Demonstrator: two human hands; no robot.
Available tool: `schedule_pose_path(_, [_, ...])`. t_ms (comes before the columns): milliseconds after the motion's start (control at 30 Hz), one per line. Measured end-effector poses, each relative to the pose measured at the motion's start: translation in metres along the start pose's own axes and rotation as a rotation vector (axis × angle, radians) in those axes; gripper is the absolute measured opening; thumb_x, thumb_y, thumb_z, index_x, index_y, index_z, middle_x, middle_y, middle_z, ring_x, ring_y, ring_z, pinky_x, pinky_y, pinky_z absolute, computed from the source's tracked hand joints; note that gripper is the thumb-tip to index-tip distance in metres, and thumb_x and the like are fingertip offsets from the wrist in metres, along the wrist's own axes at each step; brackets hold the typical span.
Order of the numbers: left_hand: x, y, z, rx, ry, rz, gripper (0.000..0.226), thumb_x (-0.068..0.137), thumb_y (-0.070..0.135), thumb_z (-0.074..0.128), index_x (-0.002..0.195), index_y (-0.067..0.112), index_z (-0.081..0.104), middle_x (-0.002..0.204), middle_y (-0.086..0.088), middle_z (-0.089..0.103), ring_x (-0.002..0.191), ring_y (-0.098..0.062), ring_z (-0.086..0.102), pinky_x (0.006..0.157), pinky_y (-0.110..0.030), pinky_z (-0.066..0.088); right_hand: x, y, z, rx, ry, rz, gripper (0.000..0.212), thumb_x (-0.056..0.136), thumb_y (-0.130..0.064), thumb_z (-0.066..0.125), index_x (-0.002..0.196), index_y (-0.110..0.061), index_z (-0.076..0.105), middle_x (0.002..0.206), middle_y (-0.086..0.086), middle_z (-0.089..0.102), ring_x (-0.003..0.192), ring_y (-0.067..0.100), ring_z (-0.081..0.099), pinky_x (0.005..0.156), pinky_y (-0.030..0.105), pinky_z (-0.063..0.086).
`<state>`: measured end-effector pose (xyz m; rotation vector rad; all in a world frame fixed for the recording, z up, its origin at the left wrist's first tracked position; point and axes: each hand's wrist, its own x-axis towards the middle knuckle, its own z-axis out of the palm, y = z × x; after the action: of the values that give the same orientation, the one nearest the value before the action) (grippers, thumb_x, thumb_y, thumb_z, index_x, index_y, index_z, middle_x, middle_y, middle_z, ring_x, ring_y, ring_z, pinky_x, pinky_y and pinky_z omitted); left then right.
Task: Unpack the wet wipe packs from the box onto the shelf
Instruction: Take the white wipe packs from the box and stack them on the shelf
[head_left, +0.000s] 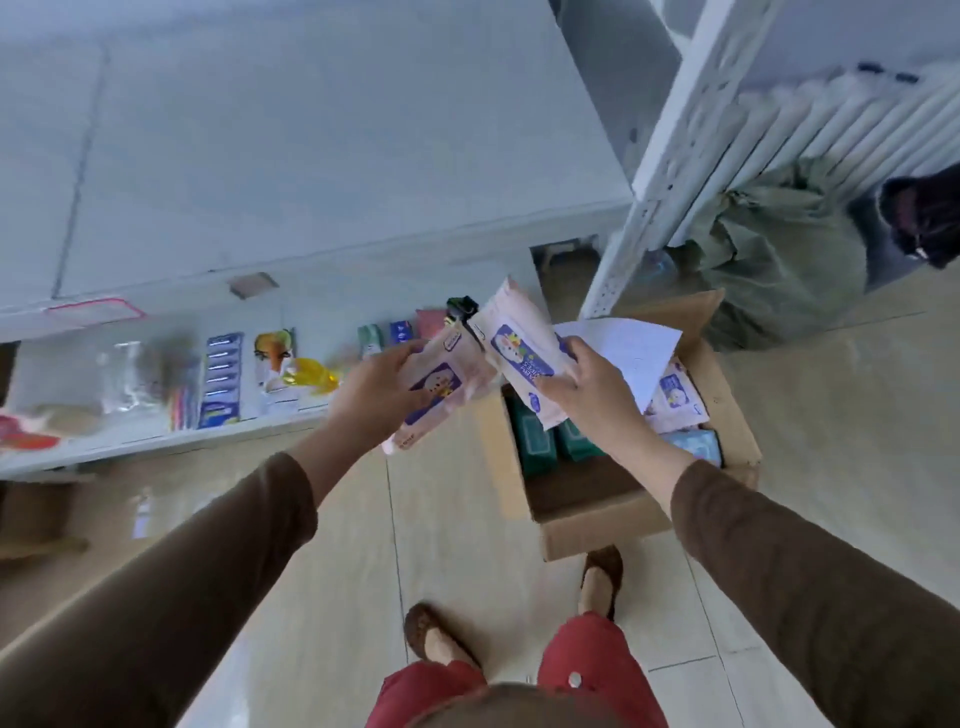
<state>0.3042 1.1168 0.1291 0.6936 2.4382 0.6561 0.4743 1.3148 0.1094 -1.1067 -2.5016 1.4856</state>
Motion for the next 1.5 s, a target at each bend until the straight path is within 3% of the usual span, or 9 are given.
schedule_pose_path(100, [-0.027,-0.039,-0.089,0.003,0.098,-0.019,0.046,0.076,0.024,0.077,0.121,0.028,0.066,0.098,0.000,0.073,0.086,-0.024,0.066,0.076,-0.043,0.056,-0.003,-0.083,0.030,0.036,-0.021,-0.099,0.039,0.083,-0.034,0.071,0.118,-0.020,0.059,0.108,0.001,0.071,0.094,0.024,0.066,0.079,0.042,0.055])
schedule_pose_path(333, [-0.036,-0.125,-0.241,-0.157,0.276,-0.094,0.021,0.076,0.030,0.076,0.095,0.022,0.068,0.079,-0.004,0.070,0.079,-0.028,0.066,0.072,-0.042,0.051,0.027,-0.237,0.091,0.209,-0.097,-0.190,0.025,0.075,-0.021,0.083,0.095,-0.018,0.068,0.091,-0.001,0.076,0.079,0.022,0.074,0.067,0.039,0.058])
schedule_pose_path(633, [0.054,-0.203,-0.388,-0.087,0.348,-0.111,0.022,0.085,0.030,0.070,0.102,0.017,0.069,0.089,-0.009,0.072,0.083,-0.030,0.068,0.078,-0.050,0.056,0.153,-0.368,0.186,0.442,-0.212,-0.146,0.029,0.077,-0.017,0.080,0.105,-0.016,0.073,0.094,0.008,0.077,0.076,0.021,0.072,0.072,0.039,0.060])
schedule_pose_path(800, [0.128,-0.256,-0.473,-0.090,0.404,-0.166,0.023,0.084,0.032,0.071,0.104,0.021,0.069,0.093,-0.009,0.072,0.087,-0.032,0.068,0.080,-0.051,0.055,0.253,-0.445,0.247,0.425,-0.263,-0.125,0.027,0.078,-0.015,0.079,0.104,-0.012,0.074,0.091,0.008,0.075,0.071,0.019,0.069,0.068,0.031,0.056])
schedule_pose_path(900, [0.170,-0.288,-0.516,-0.029,0.412,-0.152,0.029,0.088,0.029,0.069,0.113,0.014,0.067,0.101,-0.011,0.070,0.094,-0.036,0.066,0.083,-0.051,0.054,0.306,-0.491,0.283,0.353,-0.254,-0.144,0.023,0.076,-0.011,0.080,0.098,-0.011,0.074,0.090,0.010,0.074,0.071,0.021,0.066,0.068,0.030,0.050])
schedule_pose_path(1033, [0.227,-0.325,-0.569,-0.076,0.415,-0.088,0.012,0.089,0.024,0.070,0.099,0.025,0.064,0.085,0.010,0.064,0.091,-0.022,0.062,0.071,-0.023,0.049,0.369,-0.542,0.322,0.281,-0.209,-0.201,0.024,0.072,-0.011,0.082,0.092,-0.019,0.073,0.094,0.007,0.076,0.072,0.017,0.067,0.069,0.027,0.049])
schedule_pose_path(1133, [0.278,-0.347,-0.603,0.067,0.394,-0.050,0.025,0.086,0.023,0.073,0.109,0.013,0.068,0.096,-0.010,0.070,0.093,-0.033,0.064,0.081,-0.046,0.052,0.411,-0.572,0.343,0.237,-0.166,-0.224,0.023,0.072,-0.012,0.082,0.088,-0.024,0.072,0.085,-0.001,0.073,0.068,0.013,0.065,0.066,0.024,0.047])
schedule_pose_path(1367, [0.373,-0.395,-0.664,0.303,0.261,0.077,0.041,0.088,0.030,0.069,0.127,0.020,0.062,0.118,-0.007,0.066,0.108,-0.033,0.059,0.092,-0.044,0.049,0.480,-0.615,0.386,0.137,-0.131,-0.230,0.035,0.068,-0.017,0.083,0.102,-0.016,0.073,0.098,0.009,0.074,0.081,0.022,0.068,0.072,0.029,0.048])
schedule_pose_path(1500, [0.414,-0.422,-0.685,0.472,0.180,0.090,0.044,0.088,0.036,0.068,0.127,0.016,0.059,0.124,-0.010,0.063,0.113,-0.033,0.055,0.091,-0.040,0.046,0.500,-0.635,0.411,0.089,-0.182,-0.219,0.029,0.079,-0.007,0.078,0.106,-0.016,0.071,0.097,0.004,0.072,0.073,0.013,0.068,0.066,0.020,0.049])
